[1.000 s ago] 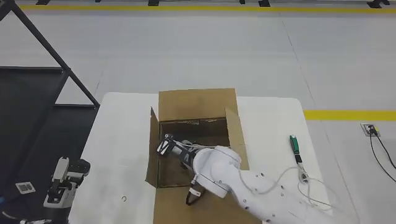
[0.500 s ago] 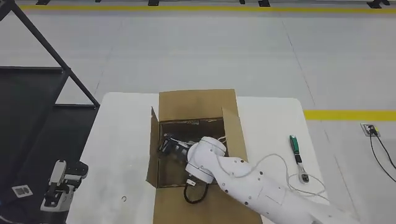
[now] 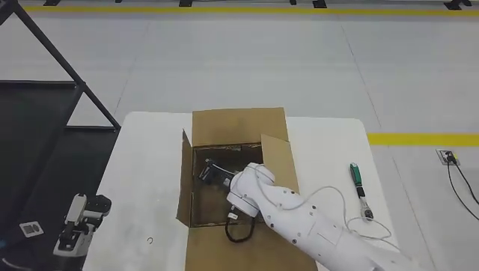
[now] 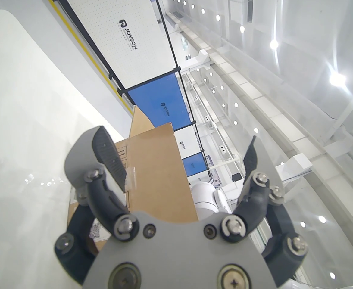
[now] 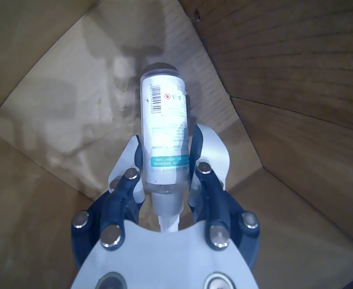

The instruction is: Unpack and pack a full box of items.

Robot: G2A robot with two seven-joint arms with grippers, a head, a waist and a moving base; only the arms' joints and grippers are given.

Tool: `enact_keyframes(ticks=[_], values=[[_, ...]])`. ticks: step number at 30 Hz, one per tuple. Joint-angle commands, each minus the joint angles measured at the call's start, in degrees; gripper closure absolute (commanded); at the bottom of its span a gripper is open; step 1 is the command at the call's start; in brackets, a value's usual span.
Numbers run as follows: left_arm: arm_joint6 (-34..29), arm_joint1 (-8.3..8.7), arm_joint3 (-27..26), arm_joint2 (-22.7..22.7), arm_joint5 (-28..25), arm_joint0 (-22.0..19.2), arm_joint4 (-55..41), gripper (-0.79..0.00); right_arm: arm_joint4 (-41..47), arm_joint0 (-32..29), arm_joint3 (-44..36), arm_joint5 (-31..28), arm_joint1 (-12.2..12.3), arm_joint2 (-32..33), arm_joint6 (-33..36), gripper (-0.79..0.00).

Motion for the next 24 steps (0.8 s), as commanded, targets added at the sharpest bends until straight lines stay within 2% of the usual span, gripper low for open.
enact_keyframes(ticks=[1, 2, 6, 10, 14, 16, 17, 24], values=[[-0.1, 0.00, -0.1, 0.1, 0.0, 0.0, 0.0, -0.785, -0.9, -0.8, -1.4, 0.2, 0.4, 0.8, 0.4, -0.382], [-0.1, 0.00, -0.1, 0.1, 0.0, 0.0, 0.0, -0.785, -1.5, -1.2, -2.2, 0.3, 0.6, 1.2, 0.6, -0.403], [-0.1, 0.01, -0.1, 0.2, -0.1, 0.0, 0.1, -0.785, -4.2, -3.3, -6.2, 0.9, 1.6, 3.3, 1.9, -0.597], [0.0, 0.00, -0.1, 0.2, -0.2, 0.0, 0.1, -0.785, -7.8, -5.9, -11.4, 1.7, 2.8, 5.6, 3.5, -0.637], [0.3, -0.02, 0.0, 0.3, -0.4, 0.0, 0.0, -0.785, -13.5, -10.0, -20.6, 3.4, 4.7, 9.1, 5.9, -0.671], [0.3, -0.04, 0.0, 0.4, -0.5, 0.1, 0.0, -0.785, -17.1, -12.8, -26.2, 3.8, 5.7, 11.1, 7.5, -0.702], [0.3, -0.05, 0.0, 0.5, -0.5, 0.1, 0.0, -0.785, -19.0, -14.3, -29.0, 4.0, 6.2, 12.1, 8.1, -0.745], [0.2, -0.08, -0.3, 1.5, -0.6, 0.0, 0.4, -0.785, -33.2, -26.2, -48.2, 6.9, 9.3, 20.8, 9.2, -0.745]])
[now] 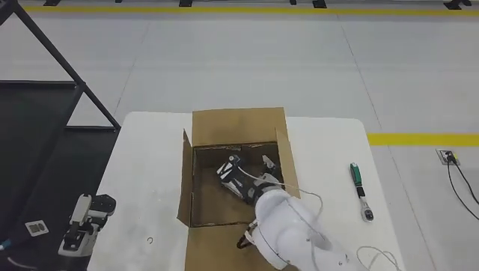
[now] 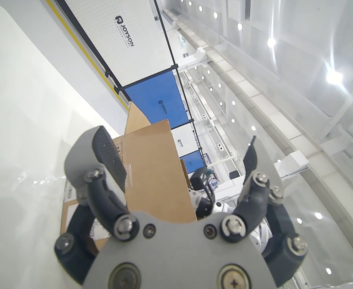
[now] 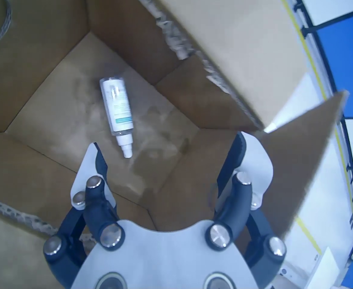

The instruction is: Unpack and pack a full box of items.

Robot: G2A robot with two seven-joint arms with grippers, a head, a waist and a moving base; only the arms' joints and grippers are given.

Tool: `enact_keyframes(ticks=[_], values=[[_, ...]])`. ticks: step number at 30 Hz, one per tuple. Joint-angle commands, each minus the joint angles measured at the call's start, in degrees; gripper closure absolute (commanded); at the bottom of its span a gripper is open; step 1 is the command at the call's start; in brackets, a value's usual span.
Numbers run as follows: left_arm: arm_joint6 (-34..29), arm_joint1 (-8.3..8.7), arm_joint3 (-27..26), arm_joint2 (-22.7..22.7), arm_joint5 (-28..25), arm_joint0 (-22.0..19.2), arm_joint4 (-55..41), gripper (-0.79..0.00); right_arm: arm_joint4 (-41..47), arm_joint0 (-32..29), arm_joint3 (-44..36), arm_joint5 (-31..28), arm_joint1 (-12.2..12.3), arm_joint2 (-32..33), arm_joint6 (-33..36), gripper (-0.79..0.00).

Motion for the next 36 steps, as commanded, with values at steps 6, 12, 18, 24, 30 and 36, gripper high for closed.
enact_keyframes(ticks=[6, 12, 18, 24, 30, 36], values=[[0.0, 0.00, 0.0, 0.4, 0.0, 0.0, 0.2, -0.785, -8.6, -11.1, -10.9, 4.0, 1.7, 10.0, -3.3, -0.785], [0.1, -0.01, -0.3, 0.6, 0.1, 0.1, 0.6, -0.785, -3.8, -16.0, -10.9, 5.6, 2.1, 19.5, -7.2, -0.785], [0.3, 0.00, -0.5, 0.6, 0.4, 0.2, 1.2, -0.785, 4.5, -19.7, -7.9, 4.2, 2.6, 29.3, -12.2, 0.000], [0.4, 0.02, -0.7, 1.1, 1.0, -0.2, 2.0, -0.785, 10.8, -22.6, -5.9, -1.4, 3.1, 34.6, -13.5, 0.000], [0.6, 0.02, -0.7, 1.8, 1.5, -0.7, 2.7, -0.785, 12.5, -23.6, -4.6, -4.2, 3.3, 35.8, -13.7, 0.000], [0.9, 0.03, -0.8, 2.1, 1.7, -0.8, 3.2, -0.785, 14.6, -24.0, -4.5, -8.0, 3.5, 35.9, -14.4, 0.000]])
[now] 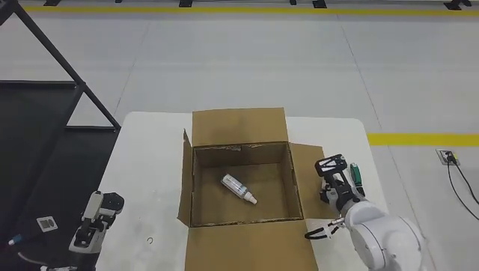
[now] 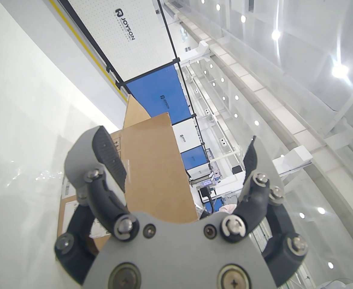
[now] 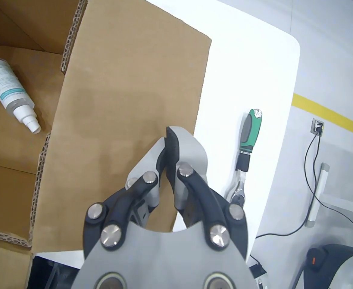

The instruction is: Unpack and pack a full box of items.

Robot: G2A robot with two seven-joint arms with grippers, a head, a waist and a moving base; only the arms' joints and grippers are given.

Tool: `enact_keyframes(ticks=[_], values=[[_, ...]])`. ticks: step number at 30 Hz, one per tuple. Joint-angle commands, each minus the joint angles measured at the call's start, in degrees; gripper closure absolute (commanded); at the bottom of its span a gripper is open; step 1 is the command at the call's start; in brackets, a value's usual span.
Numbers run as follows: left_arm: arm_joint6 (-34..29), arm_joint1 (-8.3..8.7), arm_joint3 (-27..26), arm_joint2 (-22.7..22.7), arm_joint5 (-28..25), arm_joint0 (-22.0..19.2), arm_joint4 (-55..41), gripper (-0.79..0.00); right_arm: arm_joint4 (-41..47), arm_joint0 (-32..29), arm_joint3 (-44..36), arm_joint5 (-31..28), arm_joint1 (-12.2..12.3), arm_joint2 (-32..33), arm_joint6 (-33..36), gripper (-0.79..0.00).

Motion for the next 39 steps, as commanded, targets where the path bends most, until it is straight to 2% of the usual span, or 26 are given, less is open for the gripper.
enact_keyframes(ticks=[1, 8, 13, 18, 22, 28, 35, 37, 39], values=[[0.2, 0.00, 0.0, 0.0, 0.1, 0.0, 0.0, -0.785, 0.4, -0.2, -0.3, -1.1, 0.0, -0.4, -0.4, 0.000], [0.6, 0.00, -0.2, -0.2, -0.1, 0.1, 0.0, -0.785, 0.5, -0.1, -0.9, -4.3, 0.2, -2.3, 0.4, 0.000], [0.5, 0.02, -0.2, 0.0, 0.0, 0.1, 0.0, -0.785, -0.9, 0.8, -0.9, -0.7, 0.1, -2.5, 1.2, 0.000], [0.4, 0.04, -0.2, 0.0, 0.2, 0.0, 0.0, -0.785, -0.6, 1.2, -0.5, 1.8, 0.3, 1.0, 2.4, 0.000], [0.4, 0.06, -0.1, 0.1, 0.4, -0.2, 0.0, -0.785, -0.5, 2.4, 1.4, 2.5, 0.6, 4.4, 4.4, -0.129], [0.3, 0.11, 0.0, 0.3, 0.7, -0.6, 0.2, -0.785, 2.6, 4.5, 7.1, 1.9, 1.2, 10.0, 5.9, -0.157], [0.4, 0.15, -0.2, 0.7, 1.1, -1.1, 0.8, -0.785, 6.1, 7.3, 16.2, -2.0, 2.0, 14.6, 6.9, -0.172], [0.5, 0.16, -0.2, 0.9, 1.3, -1.2, 1.1, -0.785, 7.7, 8.6, 19.6, -4.1, 2.3, 15.7, 7.3, -0.249], [0.6, 0.16, -0.2, 1.0, 1.4, -1.3, 1.3, -0.785, 8.7, 9.8, 22.8, -5.6, 2.6, 16.4, 7.4, -0.286]])
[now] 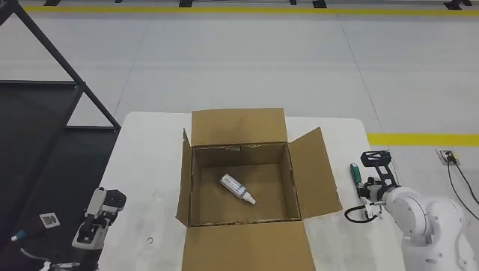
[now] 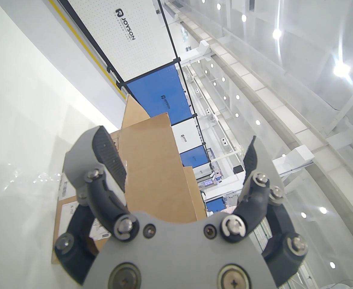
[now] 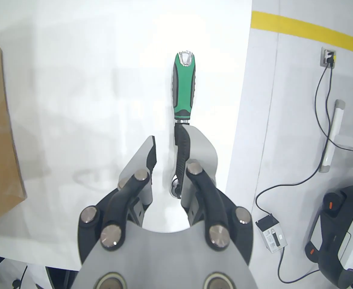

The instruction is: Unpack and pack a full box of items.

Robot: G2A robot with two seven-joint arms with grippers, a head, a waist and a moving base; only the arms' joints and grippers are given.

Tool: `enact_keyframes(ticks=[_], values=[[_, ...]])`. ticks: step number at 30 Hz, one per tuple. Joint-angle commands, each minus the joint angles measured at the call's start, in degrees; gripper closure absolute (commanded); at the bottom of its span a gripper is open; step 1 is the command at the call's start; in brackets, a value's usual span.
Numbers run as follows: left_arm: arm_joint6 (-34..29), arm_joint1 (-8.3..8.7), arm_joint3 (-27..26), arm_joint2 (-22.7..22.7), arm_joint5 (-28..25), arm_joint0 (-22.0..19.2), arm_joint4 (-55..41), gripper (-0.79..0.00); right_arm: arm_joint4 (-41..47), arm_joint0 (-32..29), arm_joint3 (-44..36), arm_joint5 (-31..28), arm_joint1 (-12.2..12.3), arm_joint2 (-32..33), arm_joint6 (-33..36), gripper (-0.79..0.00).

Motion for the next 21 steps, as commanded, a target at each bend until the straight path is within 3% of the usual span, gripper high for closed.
enact_keyframes(ticks=[1, 10, 21], values=[[0.2, 0.00, 0.0, 0.2, 0.2, -0.1, 0.2, -0.785, 0.9, 1.2, 3.3, -1.5, 0.3, 0.6, 0.0, -0.292], [1.0, -0.02, -0.2, 1.1, 0.6, -0.6, 1.2, -0.785, 0.9, 5.8, 11.8, -7.0, 1.4, -0.3, 1.0, -0.268], [2.2, -0.08, 0.1, 1.6, 0.5, -0.5, 1.3, -0.785, -0.4, 9.2, 15.2, -7.8, 2.1, -3.8, 3.1, -0.268]])
